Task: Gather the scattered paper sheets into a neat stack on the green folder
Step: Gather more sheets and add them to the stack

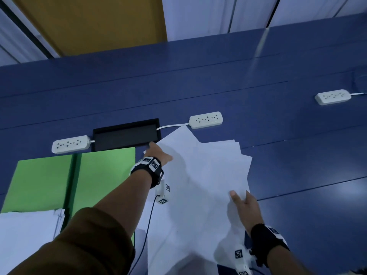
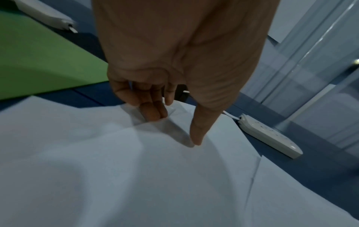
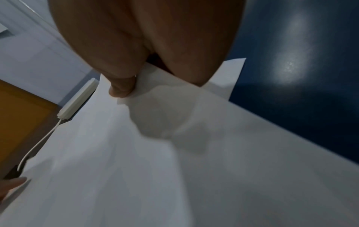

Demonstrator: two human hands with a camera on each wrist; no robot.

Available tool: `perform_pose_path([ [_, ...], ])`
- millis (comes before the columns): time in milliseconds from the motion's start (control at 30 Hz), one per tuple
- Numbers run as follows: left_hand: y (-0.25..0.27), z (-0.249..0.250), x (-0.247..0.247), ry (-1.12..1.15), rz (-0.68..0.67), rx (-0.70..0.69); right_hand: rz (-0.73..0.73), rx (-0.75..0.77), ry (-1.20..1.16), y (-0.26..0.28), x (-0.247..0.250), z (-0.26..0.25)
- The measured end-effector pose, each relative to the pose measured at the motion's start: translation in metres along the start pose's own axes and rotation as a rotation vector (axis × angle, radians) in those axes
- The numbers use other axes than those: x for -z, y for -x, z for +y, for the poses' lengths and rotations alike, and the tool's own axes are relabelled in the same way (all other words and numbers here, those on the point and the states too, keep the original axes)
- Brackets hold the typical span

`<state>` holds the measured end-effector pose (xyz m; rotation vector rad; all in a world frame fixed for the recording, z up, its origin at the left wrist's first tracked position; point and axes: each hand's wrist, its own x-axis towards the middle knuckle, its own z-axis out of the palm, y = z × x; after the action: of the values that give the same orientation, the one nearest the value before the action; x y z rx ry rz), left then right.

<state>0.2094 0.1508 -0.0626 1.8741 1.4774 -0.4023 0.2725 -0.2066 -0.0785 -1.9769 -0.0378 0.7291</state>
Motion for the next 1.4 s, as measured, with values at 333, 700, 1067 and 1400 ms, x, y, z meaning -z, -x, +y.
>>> perform_pose_path([
  [333,0.03,-0.014,-0.01,-0.013,0.218,-0.293,0.007,-0.03,-0.042,0.0,0.0,0.004],
  [700,0.038,-0.02,-0.004,-0.171,-0.006,-0.327,0.008,-0.035,-0.065,0.009,-0.004,-0.008],
  [1067,0.112,0.011,0.004,0.166,0.141,-0.76,-0.041,-0.083,-0.331,0.016,0.01,-0.025],
  [1400,0.242,0.027,0.098,0.744,0.313,-1.0,-0.148,-0.048,-0.5,0.03,0.024,-0.052],
])
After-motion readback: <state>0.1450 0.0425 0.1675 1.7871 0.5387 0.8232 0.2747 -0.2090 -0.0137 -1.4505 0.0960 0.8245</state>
